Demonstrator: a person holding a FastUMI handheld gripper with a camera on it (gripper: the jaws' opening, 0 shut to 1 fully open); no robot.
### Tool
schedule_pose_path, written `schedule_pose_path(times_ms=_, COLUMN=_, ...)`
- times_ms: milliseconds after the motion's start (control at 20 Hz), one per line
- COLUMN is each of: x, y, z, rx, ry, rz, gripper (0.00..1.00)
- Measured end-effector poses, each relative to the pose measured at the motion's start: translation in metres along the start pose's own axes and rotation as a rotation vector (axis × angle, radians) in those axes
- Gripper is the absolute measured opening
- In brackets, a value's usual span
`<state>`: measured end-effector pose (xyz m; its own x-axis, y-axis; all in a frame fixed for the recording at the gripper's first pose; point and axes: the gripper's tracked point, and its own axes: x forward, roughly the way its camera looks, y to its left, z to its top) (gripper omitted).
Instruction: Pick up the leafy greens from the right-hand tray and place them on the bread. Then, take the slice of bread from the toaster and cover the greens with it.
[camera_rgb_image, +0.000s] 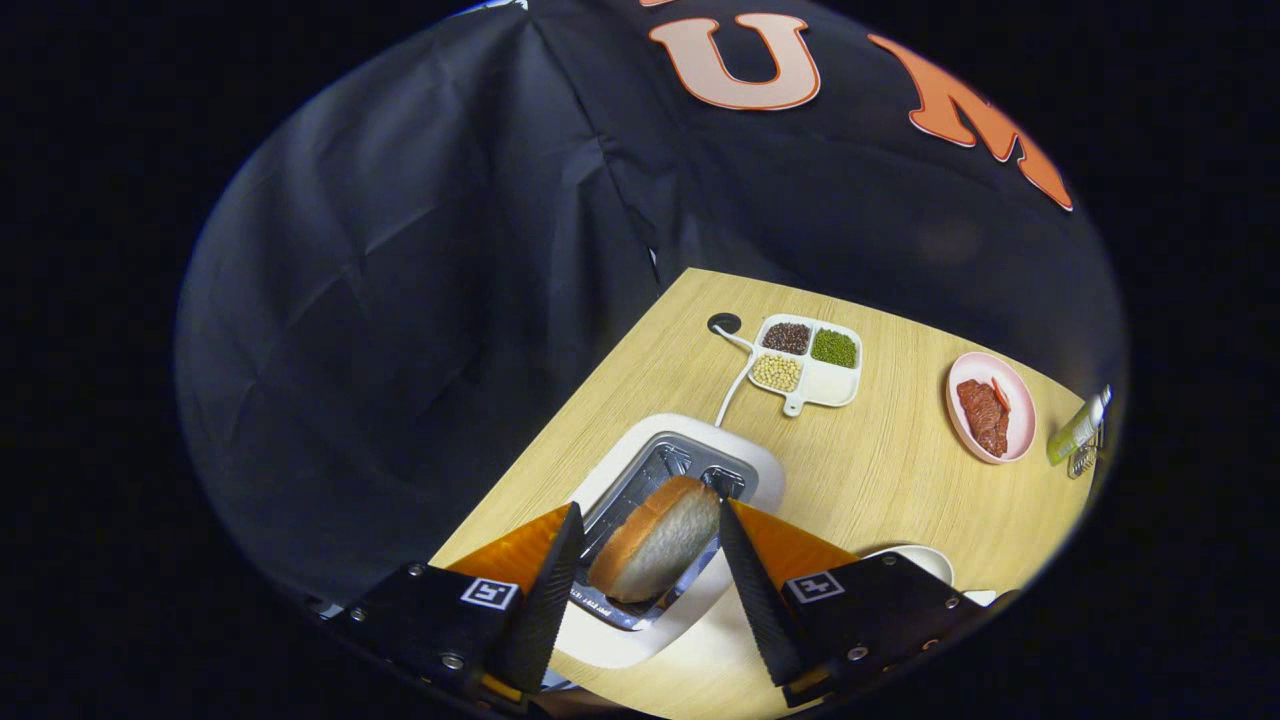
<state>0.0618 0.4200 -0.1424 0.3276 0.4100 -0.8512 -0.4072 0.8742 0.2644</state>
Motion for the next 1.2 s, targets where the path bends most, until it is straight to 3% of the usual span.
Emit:
schedule_pose_path(times_ms=100, x=0.007, y=-0.003, z=-0.003, rx=0.006, ry=0.017, rz=-0.006, gripper=0.81)
schedule_pose_path(times_ms=300, x=0.012, y=-0.004, z=-0.009, rx=0.036, ry=0.045, rz=0.003, gripper=0.68)
schedule_pose_path(times_ms=350, x=0.013, y=-0.009, z=-0.008, rx=0.035, ry=0.036, rz=-0.009, gripper=0.49)
schedule_pose_path(times_ms=450, x=0.012, y=-0.011, z=-0.008, rx=0.043, ry=0.034, rz=-0.007, gripper=0.33)
schedule_pose_path(times_ms=550, x=0.012, y=-0.016, z=-0.007, rx=0.058, ry=0.029, rz=-0.004, gripper=0.24)
schedule_pose_path(times_ms=850, x=0.0, y=-0.027, z=0.007, rx=0.134, ry=-0.029, rz=0.025, gripper=0.14)
schedule_pose_path(times_ms=1200, x=-0.038, y=-0.027, z=0.019, rx=0.108, ry=-0.124, rz=0.061, gripper=0.13)
